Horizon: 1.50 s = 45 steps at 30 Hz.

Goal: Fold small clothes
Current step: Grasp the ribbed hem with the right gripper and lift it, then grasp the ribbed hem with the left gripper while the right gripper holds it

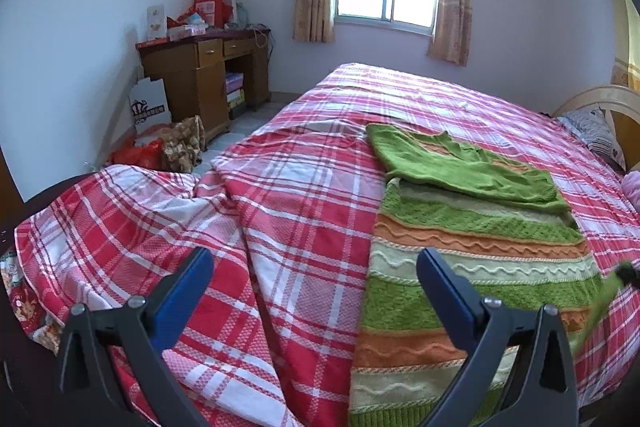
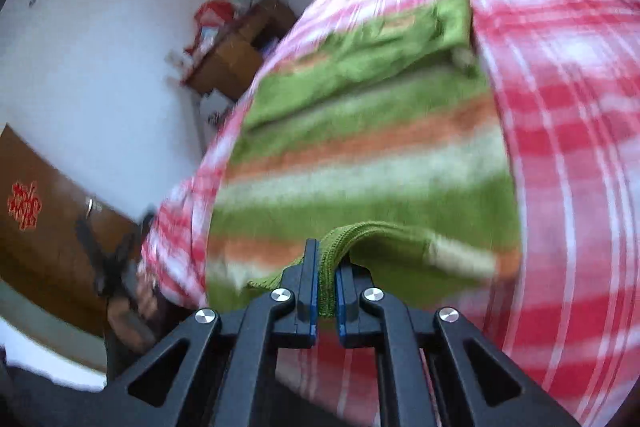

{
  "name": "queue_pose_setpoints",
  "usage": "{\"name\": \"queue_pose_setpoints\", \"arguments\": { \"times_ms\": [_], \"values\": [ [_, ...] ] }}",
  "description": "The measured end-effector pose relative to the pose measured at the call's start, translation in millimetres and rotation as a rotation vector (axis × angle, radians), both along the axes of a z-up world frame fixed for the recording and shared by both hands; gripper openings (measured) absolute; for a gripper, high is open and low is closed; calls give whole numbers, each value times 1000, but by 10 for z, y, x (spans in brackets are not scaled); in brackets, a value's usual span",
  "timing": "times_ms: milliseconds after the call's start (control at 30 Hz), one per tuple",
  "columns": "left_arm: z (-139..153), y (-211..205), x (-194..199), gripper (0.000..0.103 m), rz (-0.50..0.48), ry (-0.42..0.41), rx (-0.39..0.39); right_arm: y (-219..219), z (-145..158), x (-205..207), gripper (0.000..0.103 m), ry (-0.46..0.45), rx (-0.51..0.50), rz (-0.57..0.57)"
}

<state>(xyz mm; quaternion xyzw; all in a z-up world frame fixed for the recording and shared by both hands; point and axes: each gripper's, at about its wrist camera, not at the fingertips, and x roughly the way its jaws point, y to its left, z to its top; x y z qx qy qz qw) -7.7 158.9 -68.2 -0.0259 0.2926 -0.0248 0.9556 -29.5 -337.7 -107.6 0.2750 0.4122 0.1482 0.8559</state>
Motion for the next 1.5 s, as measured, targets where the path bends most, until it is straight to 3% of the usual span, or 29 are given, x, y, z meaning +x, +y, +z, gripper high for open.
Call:
{"name": "queue_pose_setpoints", "arguments": {
  "times_ms": [267,633,733,800,900,1033,1167,1267,1500],
  "values": [
    [-52,62,63,103,-62,21,-36,-318,-424,607,6,68,-31,-201],
    [-359,-234,315,103,-228,118,-123,-228,-483,598,6,42,-113,-175],
    [-437,-308,336,92,-251,137,-151,-234,-485,593,6,42,-115,-178],
    [-502,-313,342,72,-264,162,-178,-242,-498,560,6,42,-114,-180],
    [-580,-343,324,61,-294,196,-202,-246,-504,566,6,43,-109,-185],
    [-612,-353,281,61,-302,213,-226,-244,-514,578,6,45,-107,-189],
    [-461,-365,146,62,-305,115,-216,-247,-520,578,6,45,-98,-189],
    [-465,-428,186,64,-294,135,-152,-256,-527,584,6,44,-95,-191],
    [-596,-460,220,63,-304,183,-156,-256,-528,582,6,44,-96,-190]
  ]
}}
